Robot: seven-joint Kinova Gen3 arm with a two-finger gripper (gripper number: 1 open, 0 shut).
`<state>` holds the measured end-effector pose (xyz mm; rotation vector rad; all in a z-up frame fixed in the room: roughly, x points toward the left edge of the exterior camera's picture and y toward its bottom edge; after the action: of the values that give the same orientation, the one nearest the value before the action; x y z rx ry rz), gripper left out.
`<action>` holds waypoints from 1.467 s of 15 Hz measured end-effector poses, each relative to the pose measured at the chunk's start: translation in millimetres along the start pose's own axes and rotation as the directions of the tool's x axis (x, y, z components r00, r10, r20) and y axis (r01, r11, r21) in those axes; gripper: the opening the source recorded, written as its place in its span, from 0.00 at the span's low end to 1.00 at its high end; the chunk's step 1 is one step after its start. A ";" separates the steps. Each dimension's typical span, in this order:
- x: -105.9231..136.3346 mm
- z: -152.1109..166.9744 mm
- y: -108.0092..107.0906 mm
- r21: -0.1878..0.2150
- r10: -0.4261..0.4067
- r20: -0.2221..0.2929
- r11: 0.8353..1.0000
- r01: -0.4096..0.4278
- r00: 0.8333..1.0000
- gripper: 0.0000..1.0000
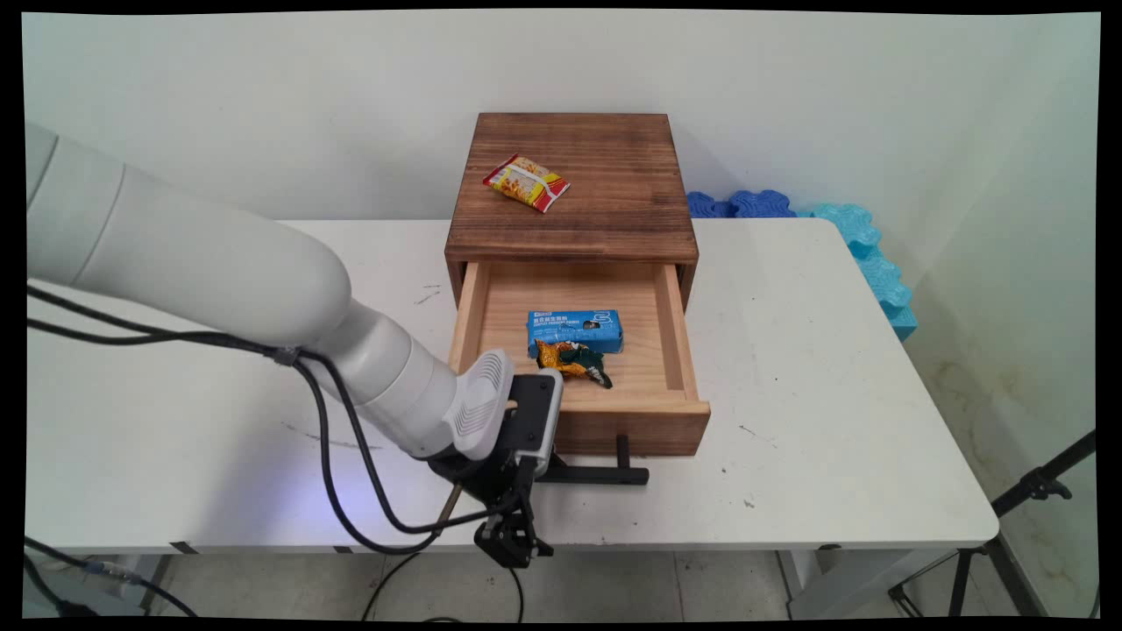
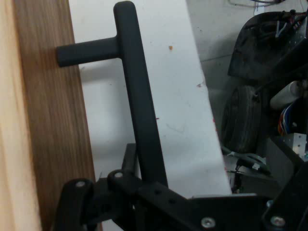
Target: Open the drawer
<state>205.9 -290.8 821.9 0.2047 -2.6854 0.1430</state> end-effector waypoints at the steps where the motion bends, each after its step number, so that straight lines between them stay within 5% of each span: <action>1: 0.5 0.3 3.1 0.002 0.001 -0.001 1.000 -0.001 1.000 1.00; 22: 6.1 -3.6 44.1 -0.017 -0.107 -0.035 0.994 0.106 0.994 1.00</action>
<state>194.5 -247.7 824.8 0.3367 -2.6323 0.0929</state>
